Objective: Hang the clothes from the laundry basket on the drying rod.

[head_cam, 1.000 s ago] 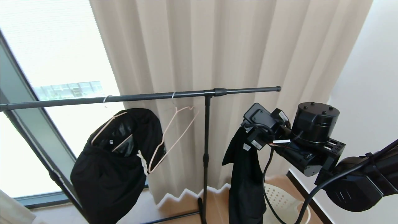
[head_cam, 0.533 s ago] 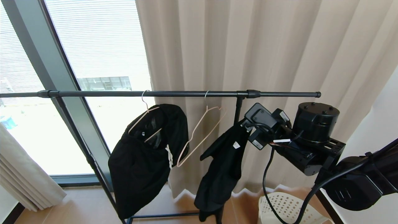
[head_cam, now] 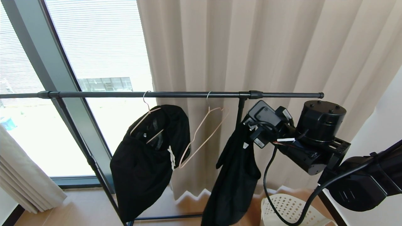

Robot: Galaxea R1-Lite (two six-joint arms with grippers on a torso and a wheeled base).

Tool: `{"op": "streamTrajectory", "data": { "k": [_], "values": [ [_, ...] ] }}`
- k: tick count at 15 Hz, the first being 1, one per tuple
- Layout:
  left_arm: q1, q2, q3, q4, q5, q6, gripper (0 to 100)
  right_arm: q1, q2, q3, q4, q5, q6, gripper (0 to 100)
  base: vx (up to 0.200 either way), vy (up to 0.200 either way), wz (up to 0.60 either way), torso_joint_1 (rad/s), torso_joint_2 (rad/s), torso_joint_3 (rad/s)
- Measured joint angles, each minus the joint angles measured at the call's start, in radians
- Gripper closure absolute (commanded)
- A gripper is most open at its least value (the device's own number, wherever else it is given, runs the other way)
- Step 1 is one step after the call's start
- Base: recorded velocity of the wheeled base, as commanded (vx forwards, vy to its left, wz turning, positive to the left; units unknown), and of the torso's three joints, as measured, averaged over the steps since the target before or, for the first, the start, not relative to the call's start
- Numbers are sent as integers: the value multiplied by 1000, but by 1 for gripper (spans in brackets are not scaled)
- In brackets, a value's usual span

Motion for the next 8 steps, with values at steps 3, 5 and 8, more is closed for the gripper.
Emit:
{"op": "streamTrajectory", "data": {
  "k": [3, 5, 8],
  "values": [
    [2, 51, -2, 4, -1, -7, 0, 0, -16, -15, 67, -13, 55, 100, 0, 0, 0, 0, 0, 0],
    [2, 155, -47, 5, -8, -55, 0, -1, -37, -50, 216, 8, 129, 100, 0, 0, 0, 0, 0, 0],
    [0, 392, -154, 2, -17, -130, 0, -10, -93, -157, 617, 176, 309, 100, 0, 0, 0, 0, 0, 0]
  ]
}}
